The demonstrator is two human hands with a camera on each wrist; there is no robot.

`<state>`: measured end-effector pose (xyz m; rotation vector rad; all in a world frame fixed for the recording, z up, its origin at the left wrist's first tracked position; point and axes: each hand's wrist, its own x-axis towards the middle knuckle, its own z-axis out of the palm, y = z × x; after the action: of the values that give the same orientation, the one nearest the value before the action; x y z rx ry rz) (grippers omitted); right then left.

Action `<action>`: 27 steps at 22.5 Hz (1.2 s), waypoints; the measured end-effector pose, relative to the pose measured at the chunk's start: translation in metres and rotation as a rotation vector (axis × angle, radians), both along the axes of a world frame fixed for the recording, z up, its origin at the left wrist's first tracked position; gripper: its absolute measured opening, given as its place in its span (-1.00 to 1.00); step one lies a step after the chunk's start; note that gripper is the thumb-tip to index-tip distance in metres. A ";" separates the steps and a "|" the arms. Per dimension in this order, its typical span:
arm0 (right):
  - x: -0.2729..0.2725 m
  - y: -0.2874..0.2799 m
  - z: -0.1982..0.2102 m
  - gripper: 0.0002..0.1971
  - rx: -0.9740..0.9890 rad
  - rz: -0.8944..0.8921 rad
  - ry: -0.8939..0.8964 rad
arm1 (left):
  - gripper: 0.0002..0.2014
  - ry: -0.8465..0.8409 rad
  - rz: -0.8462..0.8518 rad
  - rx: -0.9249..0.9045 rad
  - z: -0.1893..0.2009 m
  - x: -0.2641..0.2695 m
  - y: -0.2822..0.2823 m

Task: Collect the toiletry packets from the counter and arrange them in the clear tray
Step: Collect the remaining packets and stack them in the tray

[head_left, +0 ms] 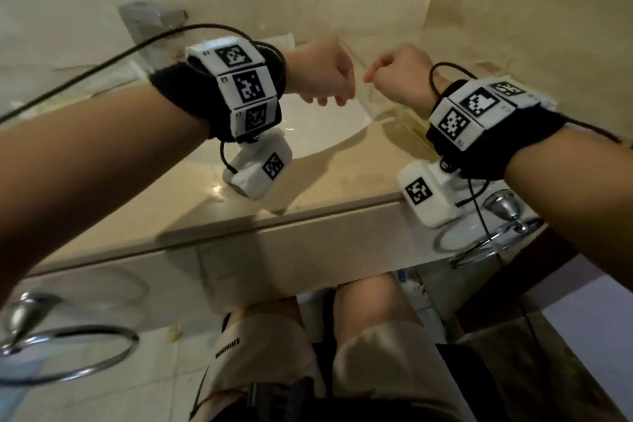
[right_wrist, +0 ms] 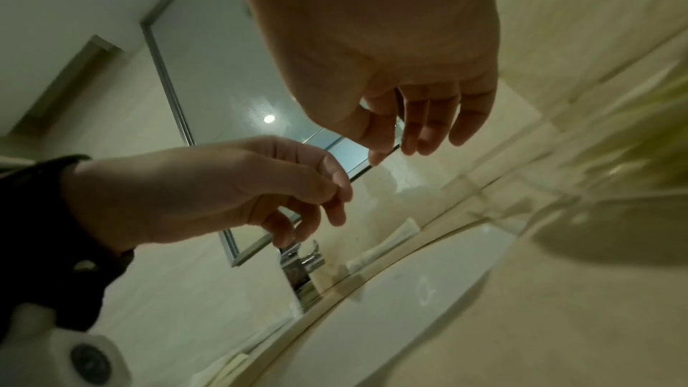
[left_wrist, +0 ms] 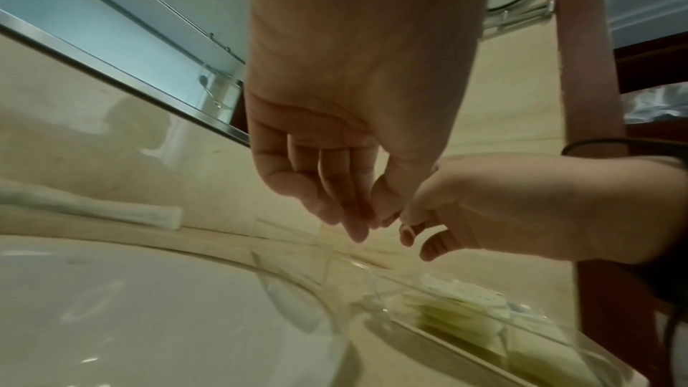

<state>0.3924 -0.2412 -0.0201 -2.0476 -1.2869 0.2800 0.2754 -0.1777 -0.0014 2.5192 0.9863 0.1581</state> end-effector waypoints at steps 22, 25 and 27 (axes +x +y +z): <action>-0.224 0.088 -0.002 -0.67 -0.254 0.552 0.102 | -0.77 0.003 0.717 0.043 -0.003 -0.267 0.046; -0.249 0.096 -0.002 -0.64 -0.366 0.672 -0.008 | -0.68 0.179 0.796 -0.022 -0.007 -0.298 0.051; -0.265 0.106 -0.001 -0.60 -0.452 0.755 -0.126 | -0.59 0.319 0.853 -0.060 -0.009 -0.320 0.057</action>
<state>0.1275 -0.1351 -0.0209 -1.8461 -2.2060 0.8542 -0.0445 -0.1203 -0.0106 1.9393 2.1016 -0.0317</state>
